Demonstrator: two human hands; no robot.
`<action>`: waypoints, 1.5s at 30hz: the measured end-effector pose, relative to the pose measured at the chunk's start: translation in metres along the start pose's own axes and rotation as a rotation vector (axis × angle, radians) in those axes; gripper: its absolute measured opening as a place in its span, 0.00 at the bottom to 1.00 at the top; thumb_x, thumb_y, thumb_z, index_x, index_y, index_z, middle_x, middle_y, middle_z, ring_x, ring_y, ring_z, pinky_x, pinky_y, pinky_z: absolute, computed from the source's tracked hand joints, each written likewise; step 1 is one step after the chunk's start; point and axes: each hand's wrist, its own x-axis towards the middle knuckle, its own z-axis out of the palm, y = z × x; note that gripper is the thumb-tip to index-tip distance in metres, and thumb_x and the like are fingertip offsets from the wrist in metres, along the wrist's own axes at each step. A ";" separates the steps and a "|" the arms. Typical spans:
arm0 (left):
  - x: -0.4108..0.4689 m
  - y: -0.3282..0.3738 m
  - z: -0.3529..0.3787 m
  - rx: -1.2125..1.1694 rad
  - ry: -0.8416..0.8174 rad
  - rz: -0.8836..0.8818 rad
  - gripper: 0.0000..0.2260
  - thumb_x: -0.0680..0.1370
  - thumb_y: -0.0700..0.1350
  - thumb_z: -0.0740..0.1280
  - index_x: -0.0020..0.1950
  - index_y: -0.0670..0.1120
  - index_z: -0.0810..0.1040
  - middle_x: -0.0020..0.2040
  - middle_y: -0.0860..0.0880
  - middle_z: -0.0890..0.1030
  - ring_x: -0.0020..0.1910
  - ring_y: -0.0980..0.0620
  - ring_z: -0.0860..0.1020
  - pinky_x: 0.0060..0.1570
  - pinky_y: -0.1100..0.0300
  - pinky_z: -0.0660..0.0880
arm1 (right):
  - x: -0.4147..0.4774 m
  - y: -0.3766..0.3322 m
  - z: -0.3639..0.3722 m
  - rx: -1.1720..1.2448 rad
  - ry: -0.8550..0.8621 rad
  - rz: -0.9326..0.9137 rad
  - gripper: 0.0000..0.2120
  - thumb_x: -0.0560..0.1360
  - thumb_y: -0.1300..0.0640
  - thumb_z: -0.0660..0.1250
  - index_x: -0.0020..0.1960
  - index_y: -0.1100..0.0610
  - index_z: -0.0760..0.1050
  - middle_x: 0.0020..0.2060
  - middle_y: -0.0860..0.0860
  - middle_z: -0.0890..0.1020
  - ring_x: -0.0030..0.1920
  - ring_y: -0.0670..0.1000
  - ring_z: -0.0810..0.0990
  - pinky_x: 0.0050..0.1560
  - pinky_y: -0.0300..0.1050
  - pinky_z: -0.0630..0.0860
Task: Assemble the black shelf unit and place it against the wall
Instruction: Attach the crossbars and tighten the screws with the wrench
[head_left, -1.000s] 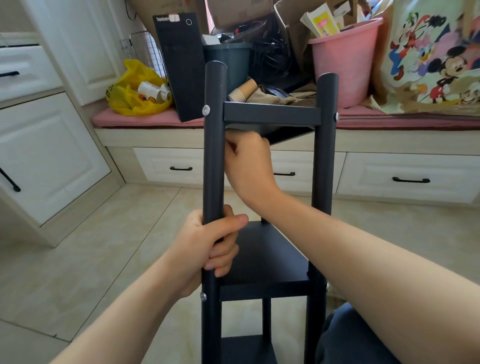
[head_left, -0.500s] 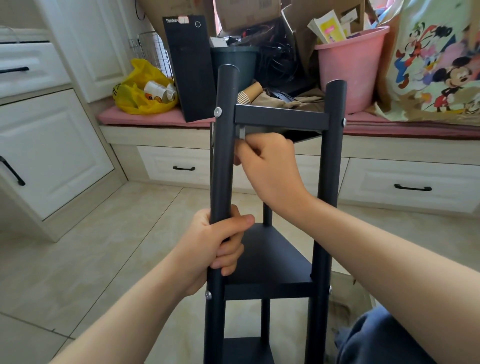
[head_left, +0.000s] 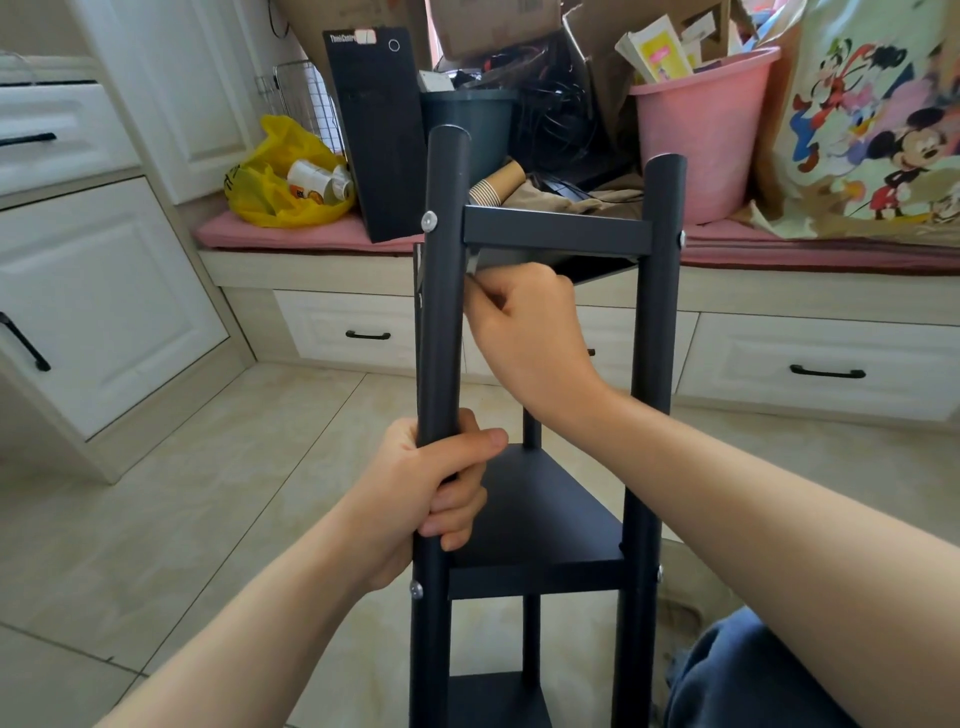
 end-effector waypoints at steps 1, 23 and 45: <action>0.000 0.000 -0.001 0.000 -0.005 -0.001 0.19 0.75 0.42 0.67 0.28 0.47 0.62 0.21 0.49 0.57 0.17 0.54 0.56 0.20 0.64 0.60 | 0.001 0.001 0.002 -0.010 0.004 -0.005 0.23 0.80 0.55 0.64 0.27 0.53 0.68 0.21 0.50 0.70 0.24 0.48 0.66 0.30 0.46 0.68; 0.002 -0.002 -0.012 0.022 0.069 -0.001 0.21 0.78 0.39 0.67 0.28 0.47 0.62 0.21 0.49 0.57 0.17 0.53 0.56 0.21 0.64 0.60 | -0.009 -0.002 0.003 -0.053 -0.123 0.059 0.19 0.80 0.54 0.64 0.35 0.62 0.78 0.26 0.59 0.75 0.28 0.57 0.72 0.34 0.51 0.73; 0.008 -0.001 -0.042 0.028 0.204 0.010 0.22 0.81 0.40 0.65 0.31 0.49 0.59 0.23 0.50 0.55 0.19 0.53 0.55 0.22 0.62 0.59 | -0.029 0.017 -0.066 0.015 -0.134 0.274 0.13 0.79 0.50 0.66 0.41 0.48 0.86 0.51 0.48 0.76 0.55 0.44 0.75 0.58 0.49 0.76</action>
